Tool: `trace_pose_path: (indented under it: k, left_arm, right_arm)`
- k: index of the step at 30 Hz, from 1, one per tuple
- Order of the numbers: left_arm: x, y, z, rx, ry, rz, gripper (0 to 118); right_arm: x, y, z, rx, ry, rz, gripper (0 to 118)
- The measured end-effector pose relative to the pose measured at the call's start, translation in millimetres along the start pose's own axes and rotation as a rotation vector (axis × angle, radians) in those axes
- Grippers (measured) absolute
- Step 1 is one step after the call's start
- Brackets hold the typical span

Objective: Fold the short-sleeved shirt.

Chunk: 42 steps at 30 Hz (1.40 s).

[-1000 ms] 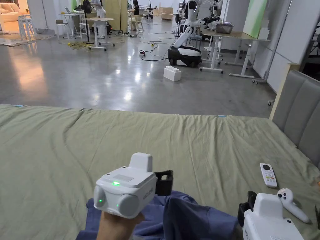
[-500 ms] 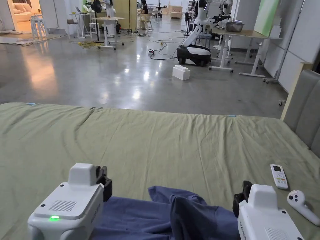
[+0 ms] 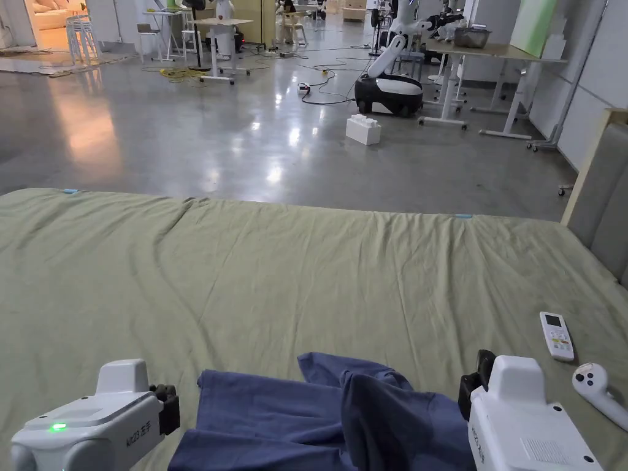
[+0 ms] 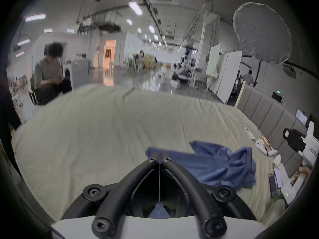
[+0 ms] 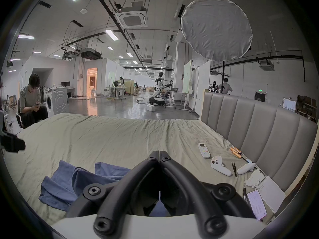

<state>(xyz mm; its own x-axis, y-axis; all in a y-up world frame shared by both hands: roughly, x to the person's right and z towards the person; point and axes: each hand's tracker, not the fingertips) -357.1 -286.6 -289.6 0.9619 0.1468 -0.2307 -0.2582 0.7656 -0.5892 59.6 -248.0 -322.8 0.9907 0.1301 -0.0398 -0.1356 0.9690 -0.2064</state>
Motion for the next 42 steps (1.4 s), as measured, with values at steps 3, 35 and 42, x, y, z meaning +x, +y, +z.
trace_pose_path:
  k: [3, 35, 42]
  left_arm:
    - [-10, -7, -23, -0.088, -0.029, 0.039, 1]
    - [17, -56, -76, -0.368, 0.007, -0.14, 7]
    - [17, -33, -55, -0.27, -0.036, -0.101, 7]
  right_arm:
    - [0, -4, -1, -0.011, 0.001, 0.002, 0]
    - [26, -47, -31, -0.18, -0.009, -0.012, 0]
    - [60, -55, -91, -0.475, 0.067, -0.06, 9]
